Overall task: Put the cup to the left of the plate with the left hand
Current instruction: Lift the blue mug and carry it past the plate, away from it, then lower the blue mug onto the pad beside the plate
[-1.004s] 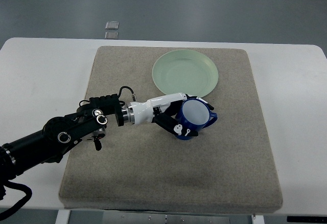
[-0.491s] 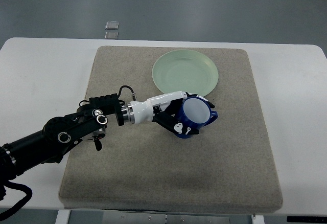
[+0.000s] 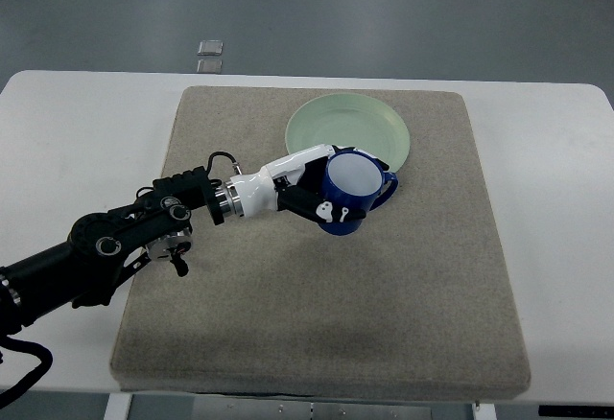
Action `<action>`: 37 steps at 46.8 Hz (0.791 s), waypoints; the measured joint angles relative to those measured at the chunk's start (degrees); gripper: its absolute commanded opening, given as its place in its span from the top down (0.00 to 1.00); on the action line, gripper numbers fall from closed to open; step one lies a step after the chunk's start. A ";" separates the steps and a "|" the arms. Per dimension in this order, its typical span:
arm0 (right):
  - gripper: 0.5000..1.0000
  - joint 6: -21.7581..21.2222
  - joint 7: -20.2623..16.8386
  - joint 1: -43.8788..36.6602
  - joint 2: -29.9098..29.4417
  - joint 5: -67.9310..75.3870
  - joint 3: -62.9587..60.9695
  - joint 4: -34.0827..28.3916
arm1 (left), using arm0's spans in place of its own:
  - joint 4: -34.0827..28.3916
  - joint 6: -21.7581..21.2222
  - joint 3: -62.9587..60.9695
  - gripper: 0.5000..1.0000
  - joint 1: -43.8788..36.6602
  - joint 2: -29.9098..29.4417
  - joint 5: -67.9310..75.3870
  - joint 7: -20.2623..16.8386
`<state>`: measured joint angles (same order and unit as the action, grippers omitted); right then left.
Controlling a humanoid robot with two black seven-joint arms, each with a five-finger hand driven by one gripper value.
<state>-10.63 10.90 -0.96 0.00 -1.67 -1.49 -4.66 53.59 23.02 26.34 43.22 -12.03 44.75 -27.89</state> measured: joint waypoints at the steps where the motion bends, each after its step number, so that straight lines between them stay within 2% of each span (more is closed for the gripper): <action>1: 0.14 0.00 0.00 0.00 0.00 0.00 0.00 0.00 | 0.02 -0.01 0.25 0.81 0.01 -0.20 -0.34 -0.15; 16: 0.14 0.00 0.00 0.00 0.00 0.00 0.00 0.00 | 1.66 0.60 7.74 0.81 0.22 -8.07 -7.26 -0.61; 19: 0.14 0.00 0.00 0.01 0.00 0.00 0.00 0.00 | 1.57 0.60 8.43 0.83 0.14 -10.37 -7.96 -0.63; 21: 0.14 0.00 0.00 0.00 0.00 0.00 0.00 0.00 | 1.43 0.63 8.85 0.89 0.02 -11.72 -8.22 -0.77; 24: 0.14 0.00 0.00 0.00 0.00 0.00 0.00 0.00 | 0.92 0.61 9.87 0.89 -0.23 -13.37 -9.04 -1.58; 30: 0.14 0.00 0.00 0.00 0.00 0.00 0.00 0.00 | -1.99 -0.25 10.31 0.89 -1.31 -15.07 -10.43 -1.99; 37: 0.14 0.00 0.00 0.00 0.00 0.00 0.00 0.00 | -8.95 -0.94 10.07 0.89 -1.76 -14.75 -10.36 -2.03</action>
<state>-10.63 10.89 -0.96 0.00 -1.67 -1.49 -4.66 44.64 22.08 36.41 41.45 -26.78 34.39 -29.92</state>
